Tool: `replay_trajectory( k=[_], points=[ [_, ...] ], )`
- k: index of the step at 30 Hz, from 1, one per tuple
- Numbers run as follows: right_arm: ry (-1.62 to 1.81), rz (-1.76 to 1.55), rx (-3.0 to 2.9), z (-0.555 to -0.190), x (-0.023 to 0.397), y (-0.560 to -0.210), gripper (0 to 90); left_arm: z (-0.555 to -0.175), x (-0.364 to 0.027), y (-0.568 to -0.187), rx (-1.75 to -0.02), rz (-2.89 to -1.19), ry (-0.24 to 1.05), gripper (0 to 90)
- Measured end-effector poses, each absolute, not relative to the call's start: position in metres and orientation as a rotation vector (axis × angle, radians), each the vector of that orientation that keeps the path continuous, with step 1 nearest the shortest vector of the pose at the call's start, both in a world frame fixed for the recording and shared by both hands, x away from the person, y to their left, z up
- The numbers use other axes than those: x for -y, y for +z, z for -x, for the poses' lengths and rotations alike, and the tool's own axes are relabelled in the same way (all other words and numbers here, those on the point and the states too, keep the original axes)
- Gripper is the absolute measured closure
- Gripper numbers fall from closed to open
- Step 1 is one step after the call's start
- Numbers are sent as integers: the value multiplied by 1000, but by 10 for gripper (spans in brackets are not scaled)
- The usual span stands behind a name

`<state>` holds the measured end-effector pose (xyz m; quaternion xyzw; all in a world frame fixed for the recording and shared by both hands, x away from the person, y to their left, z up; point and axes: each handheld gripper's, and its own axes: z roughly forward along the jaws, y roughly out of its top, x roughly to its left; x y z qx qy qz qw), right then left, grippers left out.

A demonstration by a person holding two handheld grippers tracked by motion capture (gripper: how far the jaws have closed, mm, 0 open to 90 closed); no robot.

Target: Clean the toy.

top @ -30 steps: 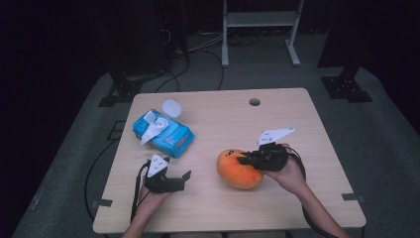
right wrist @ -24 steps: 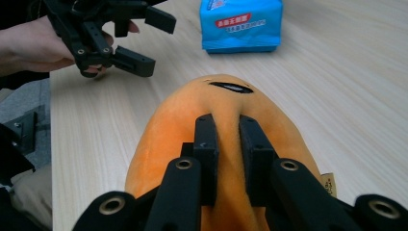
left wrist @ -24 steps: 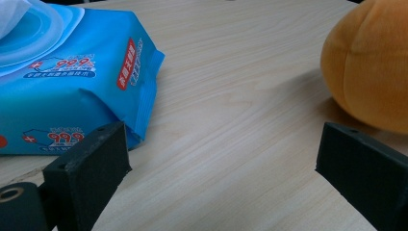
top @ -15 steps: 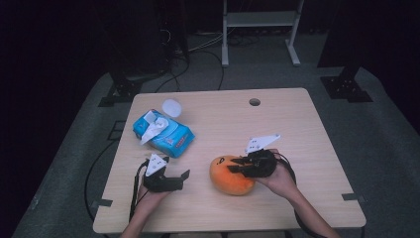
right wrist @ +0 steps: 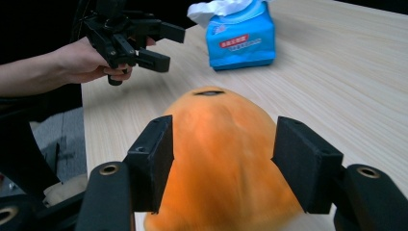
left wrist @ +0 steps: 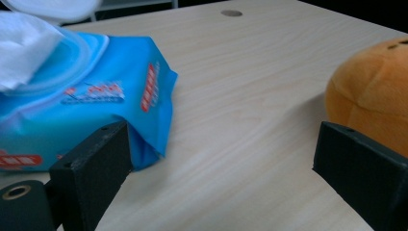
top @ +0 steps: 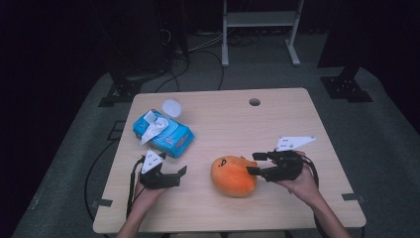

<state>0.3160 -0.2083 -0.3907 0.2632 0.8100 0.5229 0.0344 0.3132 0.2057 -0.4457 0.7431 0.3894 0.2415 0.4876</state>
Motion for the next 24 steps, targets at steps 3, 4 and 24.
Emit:
replay_trajectory(
  k=[3, 4, 24],
  points=[
    [1627, -861, -2469, -313, 222, -396, 381, -317, -212, -441, -948, -1780, 601, 54],
    [1627, -861, -2469, -313, 222, -396, 381, -317, -212, -441, -948, -1780, 601, 54],
    [1519, -903, -2517, -312, 230, -414, 381, -374, -252, -425, -972, -1703, 813, 118]
  ],
)
